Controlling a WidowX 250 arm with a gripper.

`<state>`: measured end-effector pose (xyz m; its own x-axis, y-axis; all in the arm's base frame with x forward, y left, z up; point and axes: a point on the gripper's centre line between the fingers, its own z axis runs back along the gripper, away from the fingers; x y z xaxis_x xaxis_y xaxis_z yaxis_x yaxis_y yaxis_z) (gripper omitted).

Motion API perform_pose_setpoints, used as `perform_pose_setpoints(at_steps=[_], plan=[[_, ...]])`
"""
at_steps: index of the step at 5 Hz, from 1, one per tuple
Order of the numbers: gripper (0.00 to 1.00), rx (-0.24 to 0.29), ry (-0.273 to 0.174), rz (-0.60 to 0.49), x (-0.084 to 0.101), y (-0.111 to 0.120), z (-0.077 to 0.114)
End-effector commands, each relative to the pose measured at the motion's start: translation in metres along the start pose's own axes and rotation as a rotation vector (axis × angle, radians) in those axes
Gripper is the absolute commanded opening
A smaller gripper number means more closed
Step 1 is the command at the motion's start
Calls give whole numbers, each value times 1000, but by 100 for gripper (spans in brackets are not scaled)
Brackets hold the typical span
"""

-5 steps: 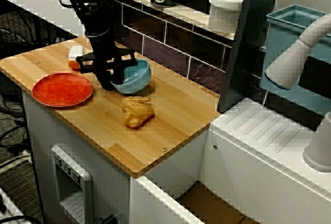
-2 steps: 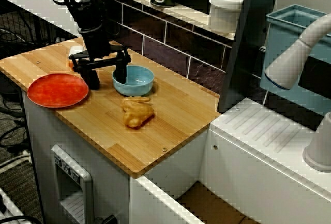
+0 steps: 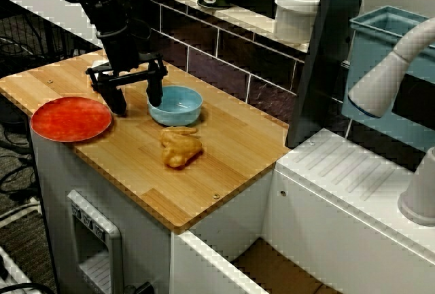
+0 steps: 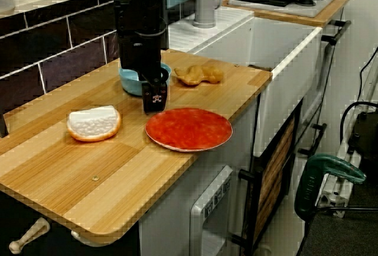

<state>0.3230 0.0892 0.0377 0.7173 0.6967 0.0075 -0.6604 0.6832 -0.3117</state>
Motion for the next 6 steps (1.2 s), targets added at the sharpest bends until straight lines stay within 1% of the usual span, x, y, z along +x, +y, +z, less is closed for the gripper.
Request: perform_pose_setpoints(at_steps=[1,3,4,5,6], plan=[[100,-42,-42,17,17,-7,29],[100,-84,-10,39,19,-5,46],[100,-97,-12,35,17,-3,56],[100,-65,-25,34,19,6,66],[100,-34,-53,52,24,18,73]])
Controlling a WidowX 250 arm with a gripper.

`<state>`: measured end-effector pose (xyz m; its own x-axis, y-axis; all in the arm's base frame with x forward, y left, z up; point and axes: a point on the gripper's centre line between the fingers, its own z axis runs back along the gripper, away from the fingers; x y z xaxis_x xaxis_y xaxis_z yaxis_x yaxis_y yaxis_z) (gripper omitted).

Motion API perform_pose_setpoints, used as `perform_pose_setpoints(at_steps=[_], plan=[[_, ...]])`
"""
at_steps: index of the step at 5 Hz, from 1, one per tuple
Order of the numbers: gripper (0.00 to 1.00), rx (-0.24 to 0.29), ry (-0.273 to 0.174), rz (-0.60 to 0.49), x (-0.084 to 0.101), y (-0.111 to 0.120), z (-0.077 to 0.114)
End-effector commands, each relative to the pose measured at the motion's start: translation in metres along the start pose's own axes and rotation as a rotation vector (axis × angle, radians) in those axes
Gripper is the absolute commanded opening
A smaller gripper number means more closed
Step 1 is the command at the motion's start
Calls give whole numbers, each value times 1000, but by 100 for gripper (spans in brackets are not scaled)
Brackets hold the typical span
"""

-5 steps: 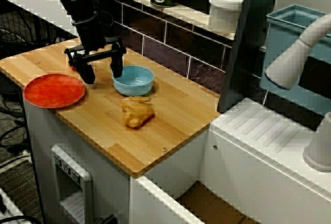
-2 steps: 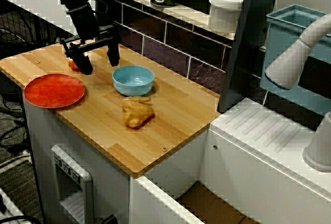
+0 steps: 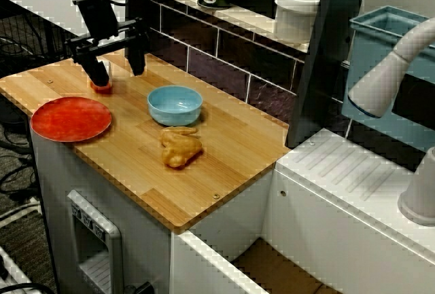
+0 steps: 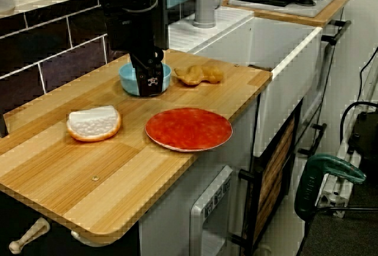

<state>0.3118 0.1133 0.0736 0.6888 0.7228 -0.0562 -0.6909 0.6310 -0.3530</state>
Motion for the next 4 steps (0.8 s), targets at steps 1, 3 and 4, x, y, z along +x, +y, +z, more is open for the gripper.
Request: perform_pose_setpoints(at_steps=[1,3,4], plan=[[100,21,-120,-3,18,10,39],[100,72,-207,-36,28,24,46],[100,80,-237,-41,34,27,46]])
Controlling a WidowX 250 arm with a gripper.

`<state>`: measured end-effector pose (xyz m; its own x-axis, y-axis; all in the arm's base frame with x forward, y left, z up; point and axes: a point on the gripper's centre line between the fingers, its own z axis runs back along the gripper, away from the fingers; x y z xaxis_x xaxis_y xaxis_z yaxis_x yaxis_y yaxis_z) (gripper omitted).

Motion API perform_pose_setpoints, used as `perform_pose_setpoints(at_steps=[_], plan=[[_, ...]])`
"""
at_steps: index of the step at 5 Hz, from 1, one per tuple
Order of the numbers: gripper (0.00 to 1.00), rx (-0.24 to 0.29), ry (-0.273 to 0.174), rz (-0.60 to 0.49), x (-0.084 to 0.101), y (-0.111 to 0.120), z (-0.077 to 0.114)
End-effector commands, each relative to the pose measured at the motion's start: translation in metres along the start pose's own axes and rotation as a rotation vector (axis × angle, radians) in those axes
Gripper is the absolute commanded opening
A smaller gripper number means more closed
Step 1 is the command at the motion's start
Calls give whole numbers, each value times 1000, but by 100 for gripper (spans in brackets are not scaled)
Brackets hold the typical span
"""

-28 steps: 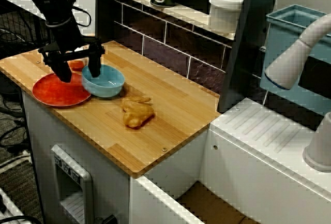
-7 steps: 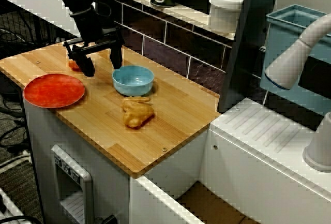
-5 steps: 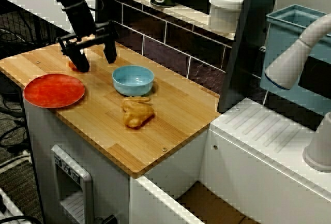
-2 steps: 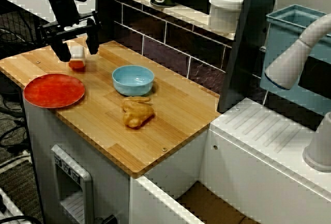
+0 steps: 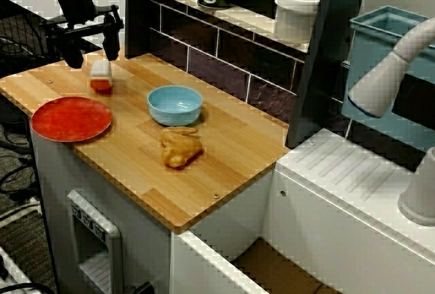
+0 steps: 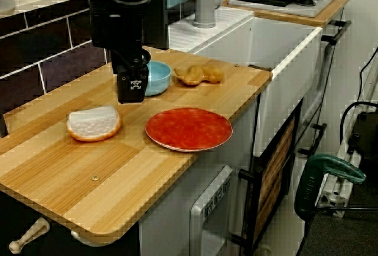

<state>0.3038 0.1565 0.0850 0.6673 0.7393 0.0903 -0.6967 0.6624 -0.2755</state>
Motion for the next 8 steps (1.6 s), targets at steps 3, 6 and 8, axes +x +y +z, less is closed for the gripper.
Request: perform_pose_setpoints(at_steps=[3,6,8], plan=[[100,-6,-119,32,27,3,-2],[100,30,-130,34,33,5,-22],[100,54,-126,45,35,8,-31]])
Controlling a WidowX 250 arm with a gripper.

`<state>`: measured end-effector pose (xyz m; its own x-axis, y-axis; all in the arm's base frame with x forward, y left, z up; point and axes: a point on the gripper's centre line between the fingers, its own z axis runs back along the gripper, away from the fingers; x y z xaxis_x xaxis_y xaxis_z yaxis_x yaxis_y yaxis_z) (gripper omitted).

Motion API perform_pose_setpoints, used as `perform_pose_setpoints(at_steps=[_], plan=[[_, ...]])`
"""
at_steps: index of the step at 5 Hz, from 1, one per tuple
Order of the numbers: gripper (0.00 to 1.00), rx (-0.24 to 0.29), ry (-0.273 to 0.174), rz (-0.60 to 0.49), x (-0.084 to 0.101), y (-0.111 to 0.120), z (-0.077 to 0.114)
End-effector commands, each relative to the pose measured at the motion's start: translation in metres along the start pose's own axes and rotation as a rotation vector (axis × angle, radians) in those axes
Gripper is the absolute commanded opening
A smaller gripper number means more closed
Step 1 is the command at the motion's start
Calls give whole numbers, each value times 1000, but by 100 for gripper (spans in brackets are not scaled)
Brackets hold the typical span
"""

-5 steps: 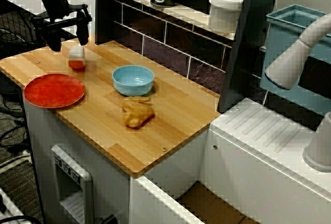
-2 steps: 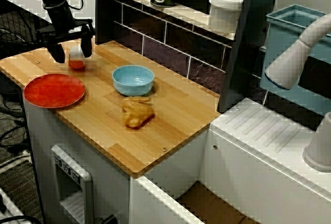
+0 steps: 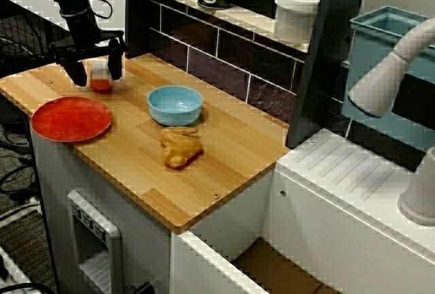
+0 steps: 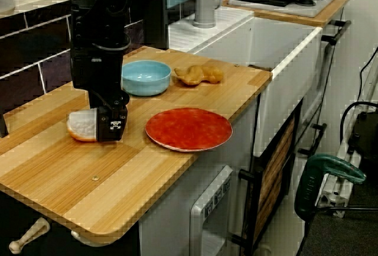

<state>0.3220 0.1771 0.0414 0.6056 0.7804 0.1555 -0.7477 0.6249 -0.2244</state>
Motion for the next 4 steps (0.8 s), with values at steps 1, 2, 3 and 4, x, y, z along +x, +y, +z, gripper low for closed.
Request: perform_pose_setpoints(at_steps=[1,2,3,4], plan=[[100,-8,-31,9,14,-4,11],[0,-25,-6,16,16,-3,15],[0,-49,13,23,17,-2,25],[0,-64,20,19,15,-2,32]])
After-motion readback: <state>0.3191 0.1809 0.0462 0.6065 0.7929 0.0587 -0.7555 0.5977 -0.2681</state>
